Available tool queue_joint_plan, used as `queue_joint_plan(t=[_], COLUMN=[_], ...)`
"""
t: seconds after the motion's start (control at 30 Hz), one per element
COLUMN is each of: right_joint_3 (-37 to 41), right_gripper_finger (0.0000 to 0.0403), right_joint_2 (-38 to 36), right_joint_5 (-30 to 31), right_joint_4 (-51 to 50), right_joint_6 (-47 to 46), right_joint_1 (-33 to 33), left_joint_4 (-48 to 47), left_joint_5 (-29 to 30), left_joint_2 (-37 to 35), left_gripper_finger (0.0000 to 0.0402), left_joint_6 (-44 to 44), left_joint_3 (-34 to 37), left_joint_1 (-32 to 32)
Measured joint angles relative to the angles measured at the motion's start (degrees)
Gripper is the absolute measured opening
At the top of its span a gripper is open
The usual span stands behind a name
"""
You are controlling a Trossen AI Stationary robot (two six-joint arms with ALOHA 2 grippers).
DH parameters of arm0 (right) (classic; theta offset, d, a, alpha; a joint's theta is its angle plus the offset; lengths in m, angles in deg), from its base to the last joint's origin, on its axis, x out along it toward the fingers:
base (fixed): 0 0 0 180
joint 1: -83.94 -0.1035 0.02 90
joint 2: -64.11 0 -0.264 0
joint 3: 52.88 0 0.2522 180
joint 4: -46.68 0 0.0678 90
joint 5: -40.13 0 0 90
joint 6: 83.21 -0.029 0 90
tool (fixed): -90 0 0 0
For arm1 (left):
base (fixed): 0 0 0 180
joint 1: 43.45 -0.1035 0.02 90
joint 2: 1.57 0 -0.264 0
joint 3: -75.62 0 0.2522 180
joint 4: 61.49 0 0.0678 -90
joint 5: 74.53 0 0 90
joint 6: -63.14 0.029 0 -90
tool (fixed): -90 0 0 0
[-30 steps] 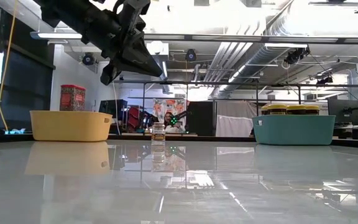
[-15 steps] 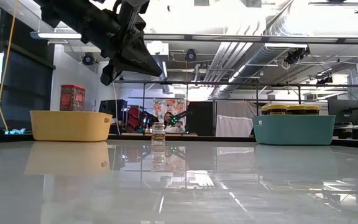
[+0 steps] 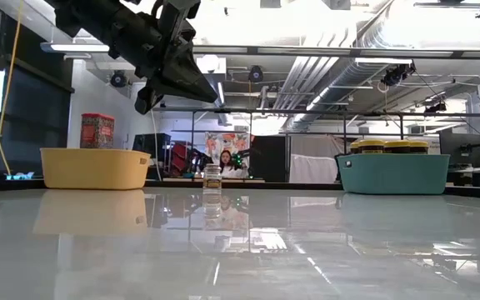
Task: Sort spices by type
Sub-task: Put the bottom brown seasoning bottle into the orange bin
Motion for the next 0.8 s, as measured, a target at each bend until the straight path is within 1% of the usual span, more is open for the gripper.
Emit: queue_joint_plan(t=[0.07, 0.1, 0.23, 0.27, 0.33, 0.4, 0.47, 0.6, 0.8], right_joint_3=[-0.57, -0.54, -0.4, -0.38, -0.38, -0.38, -0.34, -0.31, -0.31], right_gripper_finger=[0.0185, 0.016, 0.0033, 0.0018, 0.0017, 0.0015, 0.0004, 0.0004, 0.0001], right_joint_2=[-0.03, 0.01, 0.02, 0.02, 0.07, 0.77, 2.14, 4.54, 6.17], right_joint_5=[0.43, 0.66, 3.66, 4.5, 5.83, 5.89, 4.97, 2.35, 1.74], right_joint_4=[0.8, 1.59, 4.34, 4.73, 5.07, 5.12, 5.2, 6.83, 6.82], right_joint_6=[2.37, 3.33, 5.97, 6.36, 6.78, 7.67, 9.09, 10.21, 10.98], right_joint_1=[0.04, 0.04, 0.41, 0.77, 1.78, 2.86, 3.68, 4.7, 4.98], left_joint_4=[0.0, -0.01, -0.02, -0.05, -0.11, -0.11, -0.13, -0.37, -0.46], left_joint_5=[-0.01, 0.0, 0.0, -0.01, 0.0, 0.0, 0.0, 0.0, 0.0], left_joint_2=[0.0, 0.0, 0.0, 0.01, 0.02, 0.02, 0.02, 0.02, 0.02], left_gripper_finger=[0.0, 0.0, 0.0, 0.0, 0.0, 0.0, 0.0, 0.0, 0.0], left_joint_6=[-0.02, -0.02, -0.2, -0.31, -0.33, -0.33, -0.33, -0.33, -0.35], left_joint_3=[0.0, 0.0, 0.0, 0.0, 0.0, 0.0, 0.0, -0.02, -0.04], left_joint_1=[-0.02, -0.02, 0.08, 0.07, 0.07, 0.07, 0.07, 0.07, 0.07])
